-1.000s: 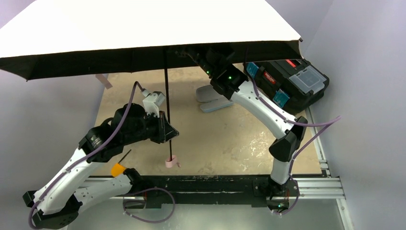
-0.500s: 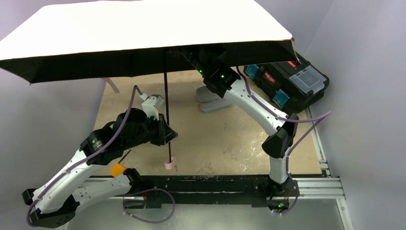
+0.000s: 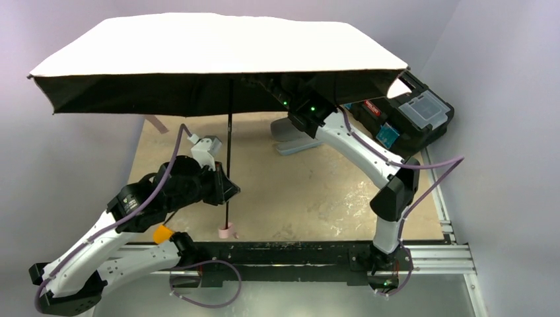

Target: Put away the umbrella

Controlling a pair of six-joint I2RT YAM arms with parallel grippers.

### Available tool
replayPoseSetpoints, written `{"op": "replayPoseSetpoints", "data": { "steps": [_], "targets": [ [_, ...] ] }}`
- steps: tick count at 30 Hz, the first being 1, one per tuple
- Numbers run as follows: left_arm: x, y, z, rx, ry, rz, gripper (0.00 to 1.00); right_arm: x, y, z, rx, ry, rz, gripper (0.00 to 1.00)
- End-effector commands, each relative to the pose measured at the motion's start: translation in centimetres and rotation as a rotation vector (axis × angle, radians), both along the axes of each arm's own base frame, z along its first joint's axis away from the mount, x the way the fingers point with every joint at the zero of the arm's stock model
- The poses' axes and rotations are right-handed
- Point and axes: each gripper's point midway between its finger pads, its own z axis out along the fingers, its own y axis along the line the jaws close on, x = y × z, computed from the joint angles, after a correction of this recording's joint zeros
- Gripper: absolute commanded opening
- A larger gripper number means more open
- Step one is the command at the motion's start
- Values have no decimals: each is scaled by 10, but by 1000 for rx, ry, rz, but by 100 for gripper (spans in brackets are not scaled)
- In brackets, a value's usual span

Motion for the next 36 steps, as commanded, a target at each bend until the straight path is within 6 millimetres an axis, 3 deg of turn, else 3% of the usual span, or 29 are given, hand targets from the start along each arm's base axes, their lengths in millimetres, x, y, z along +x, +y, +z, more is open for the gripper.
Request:
{"op": "replayPoseSetpoints", "data": {
  "steps": [1, 6, 13, 18, 24, 28, 36],
  "targets": [
    [1, 0, 24, -16, -82, -32, 0, -25, -37, 64, 118, -120, 21, 99],
    [10, 1, 49, -53, -123, 17, 0, -44, -47, 59, 119, -110, 62, 99],
    [23, -10, 106, -203, -217, 52, 0, -74, -55, 50, 143, -87, 159, 99],
    [29, -13, 142, -272, -289, 65, 0, -77, -69, 39, 185, -51, 175, 99],
    [37, -18, 172, -322, -343, 81, 0, -78, -88, 46, 230, -61, 184, 99],
    [38, -22, 176, -394, -332, 101, 0, -79, -99, 45, 268, -50, 175, 99],
    [34, -32, 146, -497, -242, 106, 0, -62, -147, 29, 461, -46, 42, 99]
  ]
}}
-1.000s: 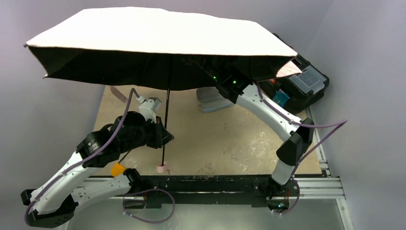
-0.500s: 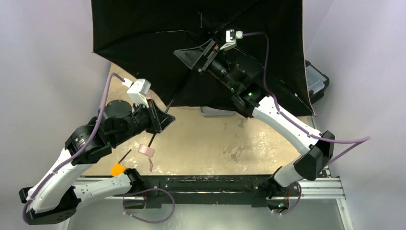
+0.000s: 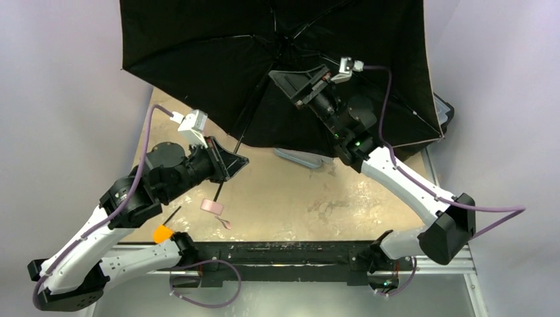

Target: Put away the umbrella

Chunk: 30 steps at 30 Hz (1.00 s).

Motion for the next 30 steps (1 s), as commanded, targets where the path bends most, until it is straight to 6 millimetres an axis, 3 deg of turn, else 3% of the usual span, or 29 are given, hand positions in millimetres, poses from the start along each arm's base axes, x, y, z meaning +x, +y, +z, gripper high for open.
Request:
{"op": "replayPoseSetpoints", "data": {
  "steps": [1, 5, 14, 24, 30],
  "targets": [
    [-1, -8, 45, -244, -86, -7, 0, 8, -36, 25, 210, -57, -62, 99],
    [-6, -9, 50, -314, -98, -27, 0, 24, -31, 21, 243, -26, -49, 99],
    [-13, -8, 60, -336, -112, -54, 0, 55, -22, -23, 241, 129, -85, 90],
    [-16, -10, 59, -347, -106, -71, 0, 69, -5, 1, 393, 21, 7, 75],
    [-19, -10, 58, -362, -100, -81, 0, 74, -7, 12, 465, -24, 11, 71]
  ]
}}
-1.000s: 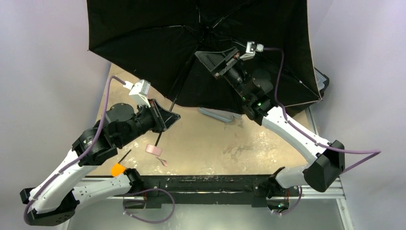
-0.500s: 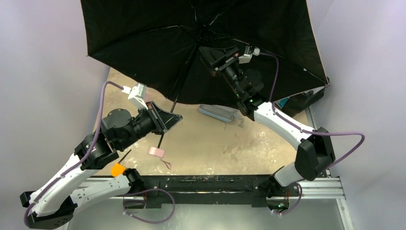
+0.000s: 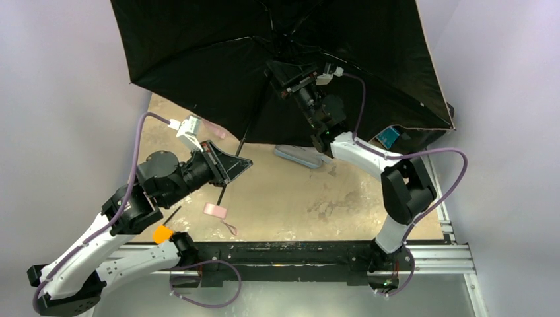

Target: Put away the umbrella

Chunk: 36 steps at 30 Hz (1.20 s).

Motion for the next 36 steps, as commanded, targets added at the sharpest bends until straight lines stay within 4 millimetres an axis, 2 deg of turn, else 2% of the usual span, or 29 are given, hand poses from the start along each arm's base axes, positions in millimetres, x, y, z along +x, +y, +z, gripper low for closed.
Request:
{"op": "replayPoseSetpoints", "data": {
  "steps": [1, 5, 11, 15, 19, 20, 21, 22, 23, 25, 27, 29, 33, 36],
  "targets": [
    [-7, 1, 56, -171, -134, -27, 0, -15, -20, 67, 169, -160, -14, 70],
    [-9, 4, 55, -172, -134, -25, 0, -15, -22, 74, 220, -196, -2, 65],
    [-11, 6, 55, -176, -133, -24, 0, -10, -21, 79, 248, -213, 10, 46],
    [-12, 8, 51, -174, -127, -23, 0, -8, -21, 80, 242, -214, 12, 28],
    [-15, 13, 42, -163, -124, -18, 0, -7, -21, 84, 226, -221, 11, 3],
    [-15, 15, 39, -151, -125, -15, 0, -7, -22, 88, 214, -221, 3, 0],
    [-16, 18, 35, -135, -127, -12, 3, -8, -22, 91, 197, -219, -9, 0],
    [-17, 22, 31, -117, -128, -8, 14, -8, -22, 93, 174, -217, -22, 0],
    [-19, 26, 29, -99, -138, -5, 28, -8, -22, 96, 154, -215, -33, 0],
    [-23, 37, 23, -71, -147, 10, 65, -9, -22, 103, 130, -213, -44, 0],
    [-28, 49, 16, -38, -146, 23, 84, -15, -18, 111, 117, -224, -22, 0],
    [-36, 59, 1, 16, -124, 19, 93, -19, -13, 116, 111, -226, 0, 0],
    [-54, 73, -25, 88, -77, -26, 97, -26, 0, 125, 88, -233, 18, 0],
    [-63, 83, -53, 149, -26, -33, 100, -29, 12, 130, 80, -226, 41, 0]
  ]
}}
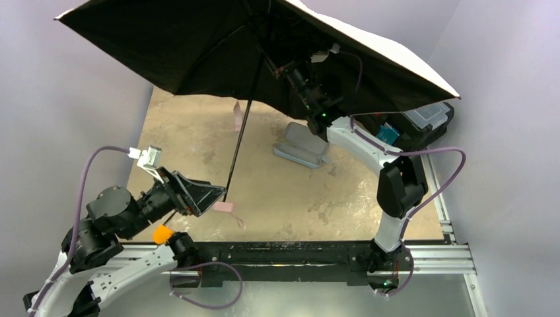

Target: Put away the umbrella

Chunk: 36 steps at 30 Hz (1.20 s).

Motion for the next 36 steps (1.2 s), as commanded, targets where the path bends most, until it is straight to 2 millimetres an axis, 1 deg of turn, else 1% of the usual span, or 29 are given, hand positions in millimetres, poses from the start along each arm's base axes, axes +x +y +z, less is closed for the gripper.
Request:
{"op": "replayPoseSetpoints", "data": {
  "steps": [1, 3, 5, 9, 13, 18, 25, 28, 30, 36],
  "targets": [
    [-16, 17, -49, 143, 80, -22, 100, -41, -1, 71, 66, -130, 37, 0],
    [-19, 20, -58, 140, 91, -22, 100, -43, 7, 76, 61, -127, 55, 0],
    [-22, 21, -62, 118, 88, -29, 100, -47, 13, 84, 57, -128, 64, 0],
    [-29, 11, -68, 84, 69, -91, 100, -48, 22, 87, 51, -113, 81, 0],
    [-35, -1, -64, 52, 37, -163, 100, -50, 28, 87, 43, -100, 92, 0],
    [-37, -6, -60, 39, 23, -196, 96, -51, 29, 88, 29, -94, 83, 0],
    [-53, -22, -53, -16, -8, -325, 96, -49, 31, 86, 23, -90, 84, 0],
    [-54, -26, -52, -26, -10, -343, 95, -50, 33, 86, 24, -90, 91, 0],
    [-53, -28, -52, -30, -11, -347, 92, -50, 34, 86, 24, -91, 92, 0],
    [-54, -37, -54, -39, 1, -379, 87, -49, 35, 88, 22, -91, 92, 0]
  ]
}}
